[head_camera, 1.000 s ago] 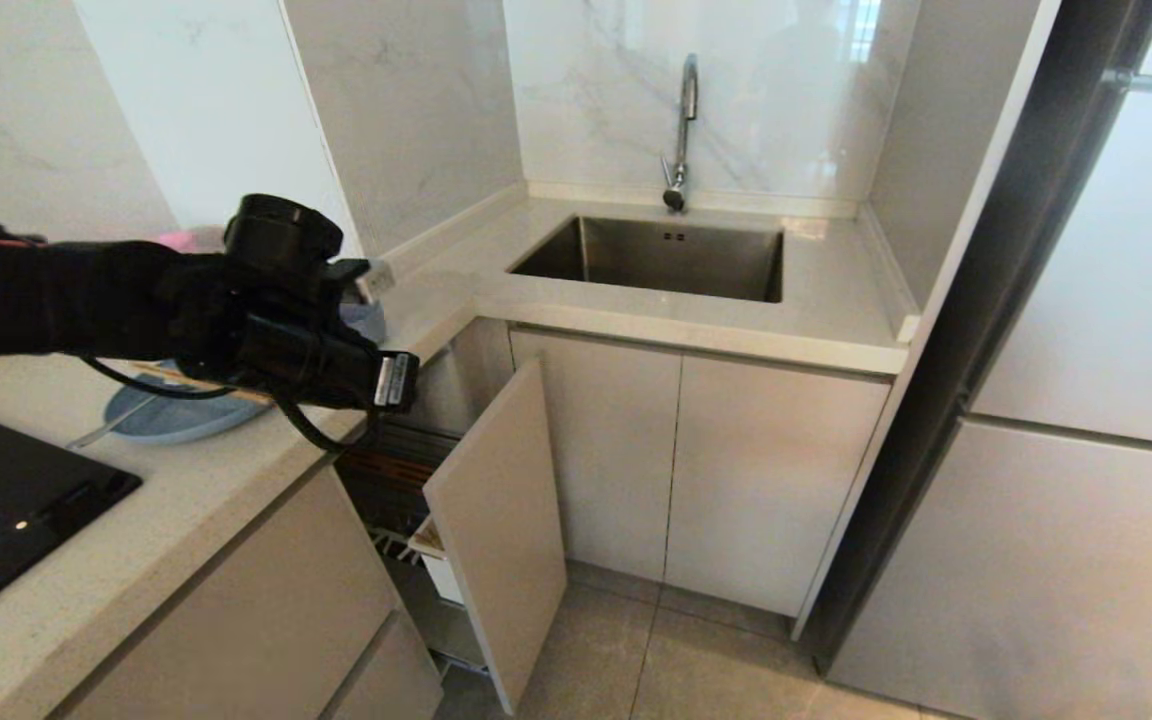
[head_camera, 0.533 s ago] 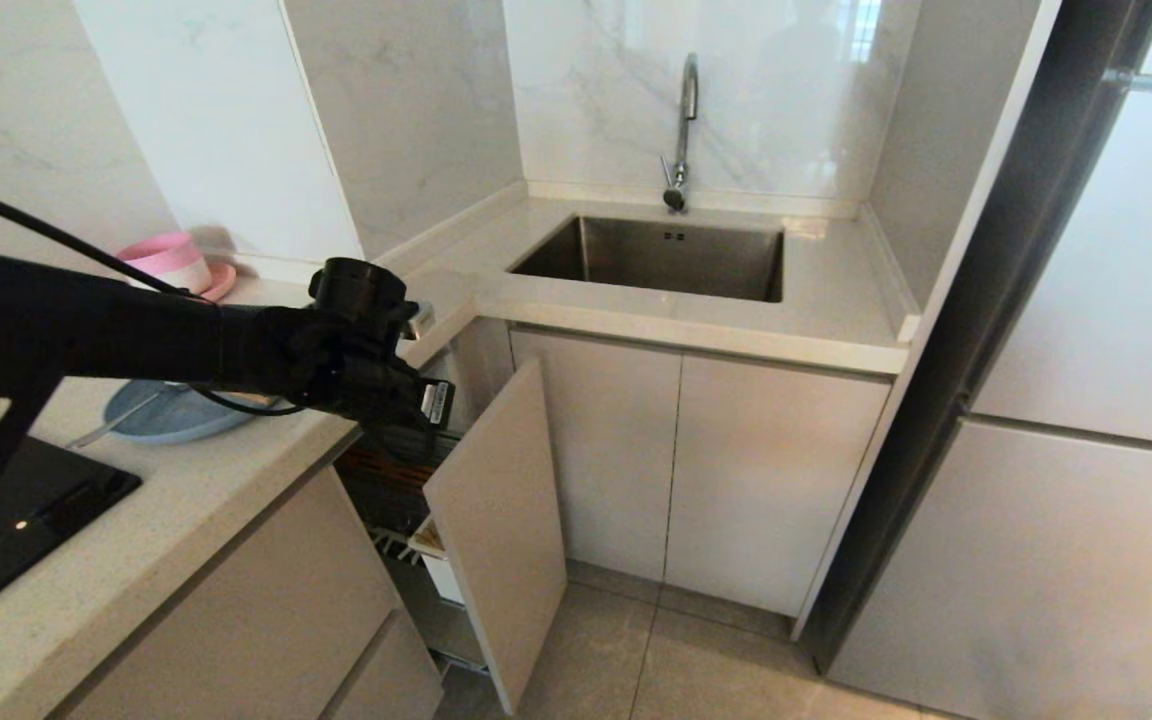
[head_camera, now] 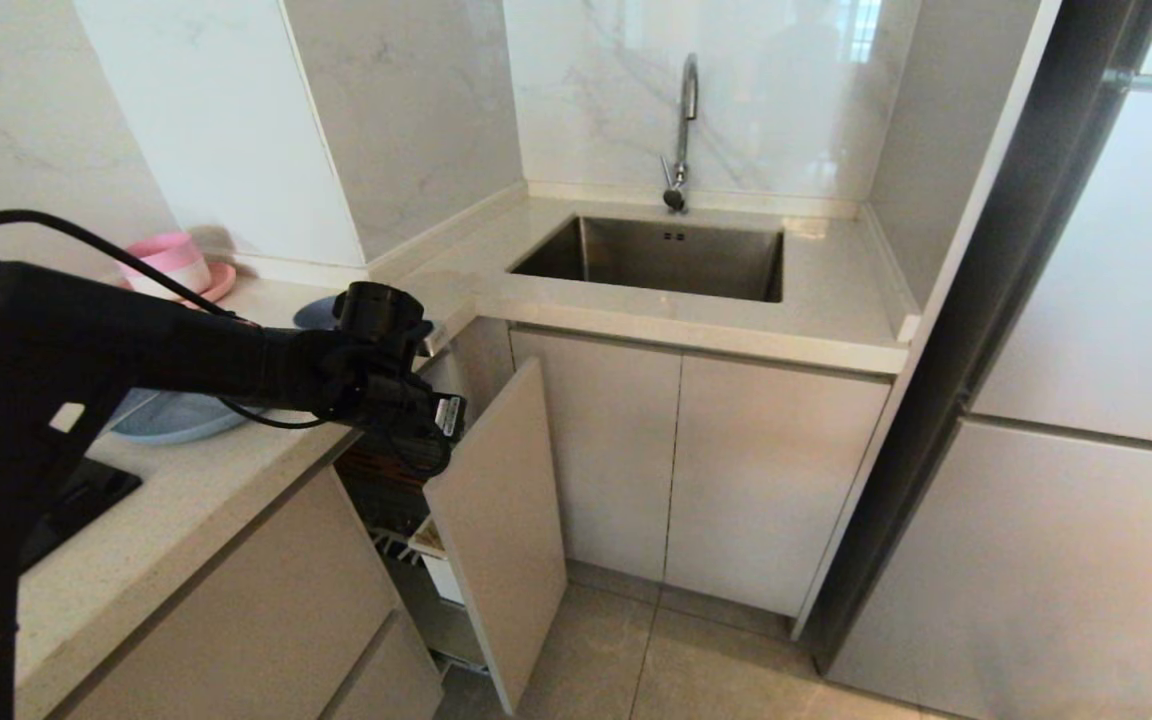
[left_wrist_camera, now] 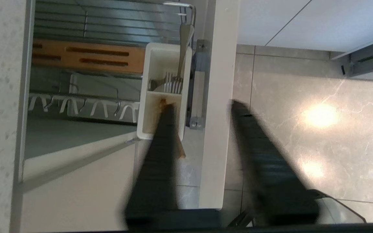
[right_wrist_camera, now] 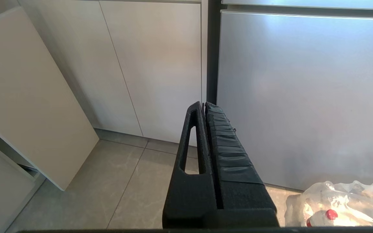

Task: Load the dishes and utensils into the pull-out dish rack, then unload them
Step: Open the cupboard

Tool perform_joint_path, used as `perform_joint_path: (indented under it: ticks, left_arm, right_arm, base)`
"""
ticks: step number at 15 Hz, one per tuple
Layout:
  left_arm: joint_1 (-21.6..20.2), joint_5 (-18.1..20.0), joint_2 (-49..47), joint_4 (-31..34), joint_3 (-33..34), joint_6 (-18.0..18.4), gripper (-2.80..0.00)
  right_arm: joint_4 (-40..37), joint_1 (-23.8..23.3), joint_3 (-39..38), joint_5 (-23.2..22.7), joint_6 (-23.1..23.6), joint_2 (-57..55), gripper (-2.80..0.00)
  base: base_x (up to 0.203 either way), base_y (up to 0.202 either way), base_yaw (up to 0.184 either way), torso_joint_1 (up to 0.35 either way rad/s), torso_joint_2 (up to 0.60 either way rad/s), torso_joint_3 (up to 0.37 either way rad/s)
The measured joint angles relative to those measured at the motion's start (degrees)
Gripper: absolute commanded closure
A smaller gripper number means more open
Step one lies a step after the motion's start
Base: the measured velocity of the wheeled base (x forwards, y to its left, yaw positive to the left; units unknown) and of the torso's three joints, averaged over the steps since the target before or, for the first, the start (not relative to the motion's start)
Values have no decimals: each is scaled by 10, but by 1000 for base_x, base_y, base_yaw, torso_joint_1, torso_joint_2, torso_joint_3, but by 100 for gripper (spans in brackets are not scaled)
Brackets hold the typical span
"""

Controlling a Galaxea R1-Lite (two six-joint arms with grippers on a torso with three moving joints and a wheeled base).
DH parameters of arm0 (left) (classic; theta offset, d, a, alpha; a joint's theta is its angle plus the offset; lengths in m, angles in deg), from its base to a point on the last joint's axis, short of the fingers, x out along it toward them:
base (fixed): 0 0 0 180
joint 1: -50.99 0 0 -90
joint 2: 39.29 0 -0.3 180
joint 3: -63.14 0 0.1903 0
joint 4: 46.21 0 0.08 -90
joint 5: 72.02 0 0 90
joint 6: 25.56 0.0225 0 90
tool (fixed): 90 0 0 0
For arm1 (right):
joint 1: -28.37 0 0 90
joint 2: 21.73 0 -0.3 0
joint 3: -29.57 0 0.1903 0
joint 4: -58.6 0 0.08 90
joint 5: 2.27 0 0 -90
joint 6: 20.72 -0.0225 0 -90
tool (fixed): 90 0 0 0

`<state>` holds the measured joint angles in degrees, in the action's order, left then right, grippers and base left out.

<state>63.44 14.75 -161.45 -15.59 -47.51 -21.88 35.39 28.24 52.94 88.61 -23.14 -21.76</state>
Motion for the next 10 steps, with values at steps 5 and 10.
perform_joint_path:
  ticks: [5,10]
  left_arm:
    - [2,10,-28,-33,-7,0,-280]
    - [3,34,-58,-33,-15,-8,-280]
  right_arm:
    - [0,0,0,0,0,0,0]
    - [0,0,0,0,0,0,0]
  base:
    - [0,0,0,0,0,0]
    - [0,0,0,0,0,0]
